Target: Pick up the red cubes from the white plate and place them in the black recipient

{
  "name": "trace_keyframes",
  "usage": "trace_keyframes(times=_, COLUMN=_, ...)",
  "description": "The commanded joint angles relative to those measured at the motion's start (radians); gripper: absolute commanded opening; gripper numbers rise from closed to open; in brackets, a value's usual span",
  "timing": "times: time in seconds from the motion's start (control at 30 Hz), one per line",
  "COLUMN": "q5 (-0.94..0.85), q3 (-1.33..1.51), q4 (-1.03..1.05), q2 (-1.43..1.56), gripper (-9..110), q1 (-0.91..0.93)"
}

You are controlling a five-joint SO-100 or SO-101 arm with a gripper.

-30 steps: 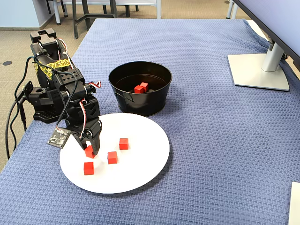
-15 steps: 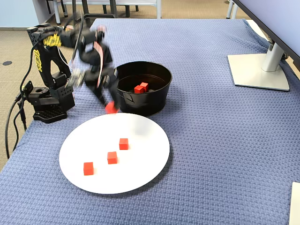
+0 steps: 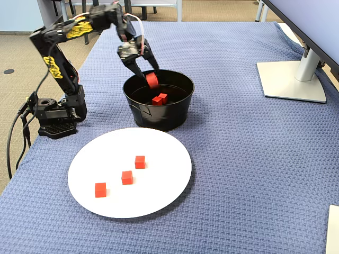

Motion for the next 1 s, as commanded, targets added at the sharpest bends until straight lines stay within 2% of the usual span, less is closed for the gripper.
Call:
trace_keyframes(times=0.0, q5=-0.129, q3=-0.058, q4=0.054, q2=-0.006, gripper=42, q1=0.086)
trace_keyframes(times=0.23, q5=-0.442, q3=-0.066, q4=0.029, q2=-0.057, gripper=36, q1=0.594)
trace_keyframes(times=0.33, q5=-0.572, q3=-0.032, q4=-0.037, q2=-0.13, gripper=36, q1=0.744)
trace_keyframes(times=0.43, q5=-0.623, q3=-0.011, q4=-0.127, q2=-0.219, gripper=35, q1=0.839)
trace_keyframes(times=0.6, q5=-0.617, q3=-0.08, q4=-0.167, q2=-0.387, gripper=28, q1=0.908)
trace_keyframes(times=0.97, q5=-0.614, q3=-0.229, q4=-0.176, q2=-0.611, gripper=23, q1=0.884)
